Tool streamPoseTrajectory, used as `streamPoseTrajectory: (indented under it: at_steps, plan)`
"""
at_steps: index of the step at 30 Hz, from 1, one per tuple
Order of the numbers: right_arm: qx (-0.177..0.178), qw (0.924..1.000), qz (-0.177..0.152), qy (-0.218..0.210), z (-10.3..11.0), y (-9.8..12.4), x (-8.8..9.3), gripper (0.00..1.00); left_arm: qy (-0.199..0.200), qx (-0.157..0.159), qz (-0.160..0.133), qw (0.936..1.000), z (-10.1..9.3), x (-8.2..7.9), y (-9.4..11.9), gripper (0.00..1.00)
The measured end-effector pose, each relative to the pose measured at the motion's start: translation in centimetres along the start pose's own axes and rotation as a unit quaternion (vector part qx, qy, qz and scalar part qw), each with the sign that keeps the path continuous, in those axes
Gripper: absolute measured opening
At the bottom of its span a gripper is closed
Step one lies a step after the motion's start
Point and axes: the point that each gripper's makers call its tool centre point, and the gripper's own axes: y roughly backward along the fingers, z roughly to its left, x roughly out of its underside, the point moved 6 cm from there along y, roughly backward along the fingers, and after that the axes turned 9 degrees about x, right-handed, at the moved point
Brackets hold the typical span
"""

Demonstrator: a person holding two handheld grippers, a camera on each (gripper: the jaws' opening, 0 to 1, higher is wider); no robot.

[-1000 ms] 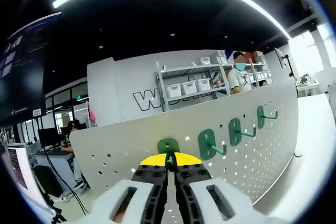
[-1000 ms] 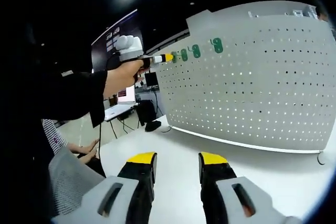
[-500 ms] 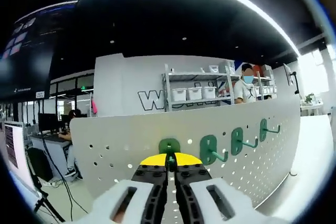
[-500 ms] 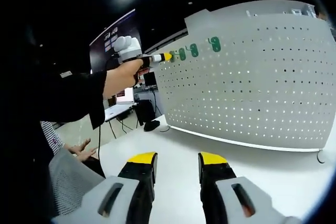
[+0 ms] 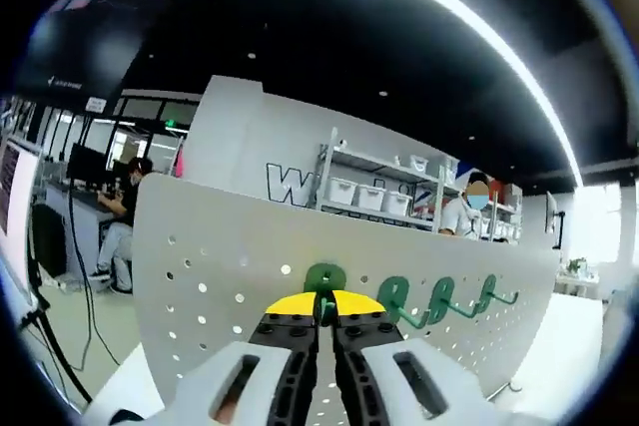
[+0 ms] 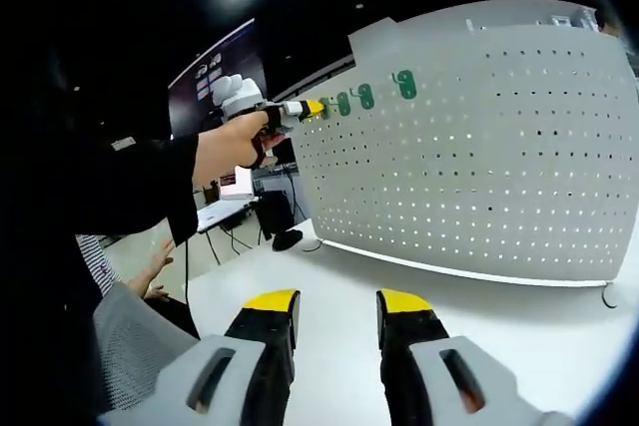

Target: Insert the hook assembly into the mounting plate slot until the hook locks in place.

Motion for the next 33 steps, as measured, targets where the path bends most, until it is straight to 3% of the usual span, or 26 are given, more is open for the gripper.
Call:
streamPoseTrajectory:
  at_steps: [2, 3, 6, 8, 10, 13, 15, 18, 20, 21, 22, 23, 24, 25, 27, 28, 29, 30, 32, 33]
  plan:
    - [0.000, 1.0000, -0.001, 0.000, 0.0, 0.0, 0.0, 0.31, -0.034, -0.001, 0.010, 0.9994, -0.1, -0.1, -0.1, 0.03]
    - [0.000, 1.0000, -0.001, 0.000, 0.0, 0.0, 0.0, 0.31, -0.074, -0.006, 0.020, 0.9971, -0.2, -0.2, -0.1, 0.03]
    - [-0.001, 1.0000, 0.000, 0.001, 0.0, 0.0, 0.0, 0.30, -0.135, -0.012, 0.036, 0.9900, -0.6, -0.3, -0.2, 0.03]
    - [-0.001, 1.0000, 0.001, 0.000, 0.0, 0.0, 0.0, 0.30, -0.177, -0.014, 0.049, 0.9829, -0.7, -0.3, -0.2, 0.03]
    - [-0.001, 1.0000, 0.001, 0.000, 0.0, 0.0, 0.0, 0.30, -0.232, -0.018, 0.068, 0.9702, -1.0, -0.3, -0.2, 0.04]
    - [-0.001, 1.0000, 0.001, 0.000, 0.0, 0.0, 0.0, 0.30, -0.271, -0.020, 0.086, 0.9587, -1.1, -0.1, -0.3, 0.04]
    - [-0.001, 1.0000, 0.001, 0.000, 0.0, 0.0, 0.0, 0.30, -0.305, -0.024, 0.094, 0.9474, -1.3, -0.1, -0.3, 0.04]
    - [0.000, 1.0000, 0.000, -0.001, -0.1, 0.0, 0.0, 0.30, -0.284, -0.023, 0.088, 0.9546, -1.1, -0.1, -0.2, 0.04]
    - [0.001, 1.0000, 0.000, -0.001, -0.1, 0.0, 0.0, 0.30, -0.288, -0.024, 0.089, 0.9532, -1.1, -0.1, -0.2, 0.04]
    - [0.000, 1.0000, 0.000, 0.000, 0.0, 0.0, 0.0, 0.30, -0.274, -0.023, 0.085, 0.9578, -0.9, -0.2, -0.2, 0.04]
    - [0.000, 1.0000, 0.000, 0.000, 0.0, 0.0, 0.0, 0.30, -0.242, -0.019, 0.077, 0.9671, -0.9, -0.1, -0.2, 0.04]
    - [0.000, 1.0000, 0.000, 0.000, 0.0, 0.0, 0.0, 0.30, -0.186, -0.013, 0.063, 0.9805, -0.7, -0.1, -0.1, 0.05]
    - [0.000, 1.0000, 0.000, 0.001, 0.0, 0.0, 0.0, 0.30, -0.151, -0.011, 0.056, 0.9869, -0.6, 0.0, -0.1, 0.05]
    - [0.000, 1.0000, 0.000, 0.001, 0.0, 0.0, 0.0, 0.30, -0.143, -0.010, 0.051, 0.9884, -0.5, 0.0, -0.1, 0.05]
    - [0.000, 1.0000, 0.000, 0.001, 0.0, 0.0, -0.1, 0.30, -0.174, -0.015, 0.059, 0.9828, -0.6, 0.0, -0.1, 0.05]
    - [0.001, 1.0000, -0.001, 0.000, 0.0, 0.0, -0.1, 0.30, -0.249, -0.022, 0.080, 0.9651, -0.8, -0.1, -0.1, 0.04]
    - [0.001, 1.0000, -0.001, 0.000, 0.0, 0.0, -0.1, 0.30, -0.280, -0.025, 0.090, 0.9553, -0.9, -0.2, -0.1, 0.04]
    - [0.001, 1.0000, 0.000, 0.001, 0.0, 0.0, -0.1, 0.30, -0.288, -0.026, 0.094, 0.9526, -1.1, -0.1, -0.2, 0.04]
    - [0.000, 1.0000, -0.001, 0.001, 0.0, 0.0, -0.1, 0.30, -0.259, -0.021, 0.086, 0.9620, -0.9, -0.1, -0.2, 0.04]
    - [0.000, 1.0000, -0.002, 0.001, 0.0, 0.0, -0.1, 0.30, -0.226, -0.018, 0.078, 0.9708, -0.9, 0.0, -0.2, 0.04]
